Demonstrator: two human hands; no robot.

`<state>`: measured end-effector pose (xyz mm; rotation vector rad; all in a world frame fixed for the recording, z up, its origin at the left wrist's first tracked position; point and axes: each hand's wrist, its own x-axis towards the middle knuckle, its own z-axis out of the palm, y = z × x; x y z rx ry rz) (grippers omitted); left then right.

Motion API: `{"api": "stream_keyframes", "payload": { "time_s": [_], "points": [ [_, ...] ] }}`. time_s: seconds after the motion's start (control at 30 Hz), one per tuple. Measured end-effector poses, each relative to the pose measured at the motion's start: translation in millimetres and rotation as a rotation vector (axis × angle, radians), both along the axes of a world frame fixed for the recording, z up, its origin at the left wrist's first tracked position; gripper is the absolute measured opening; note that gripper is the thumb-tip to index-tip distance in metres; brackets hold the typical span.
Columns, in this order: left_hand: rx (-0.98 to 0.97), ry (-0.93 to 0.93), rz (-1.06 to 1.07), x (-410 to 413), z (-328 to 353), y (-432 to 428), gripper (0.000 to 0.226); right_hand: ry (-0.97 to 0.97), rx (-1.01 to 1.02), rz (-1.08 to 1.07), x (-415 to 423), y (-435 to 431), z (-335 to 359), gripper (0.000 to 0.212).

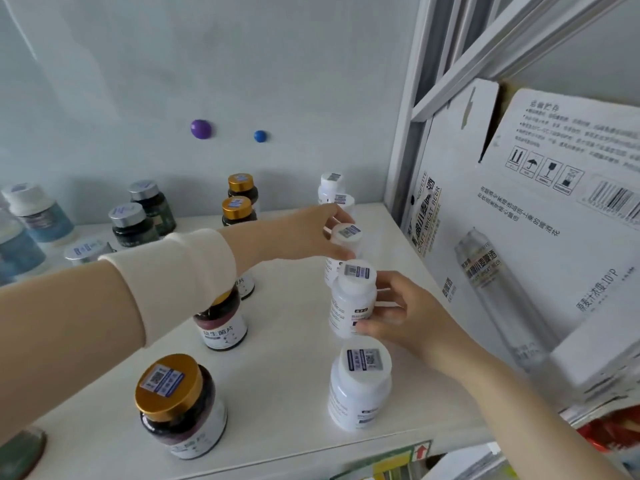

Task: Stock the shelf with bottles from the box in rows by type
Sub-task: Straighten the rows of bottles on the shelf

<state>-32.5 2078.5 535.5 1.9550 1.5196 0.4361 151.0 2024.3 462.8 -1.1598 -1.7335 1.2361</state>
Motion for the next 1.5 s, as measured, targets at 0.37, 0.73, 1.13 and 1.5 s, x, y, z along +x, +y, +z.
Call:
{"api": "stream_keyframes", "payload": {
  "time_s": [0.37, 0.73, 1.13, 1.5],
  "points": [
    [-0.023, 0.0, -0.039, -8, 1, 0, 0.037, -0.008, 0.038, -0.035, -10, -2, -2, 0.047],
    [0.036, 0.056, -0.028, -13, 18, -3, 0.05, -0.129, 0.063, 0.002, 11, -2, 29, 0.056],
    [0.396, 1.14, -0.129, -29, 54, 93, 0.046, -0.898, 0.472, -0.153, -17, 97, 79, 0.058],
    [0.198, 0.346, -0.032, -23, 16, 139, 0.057, -0.491, 0.18, -0.023, -27, 132, 43, 0.059]
  ]
}}
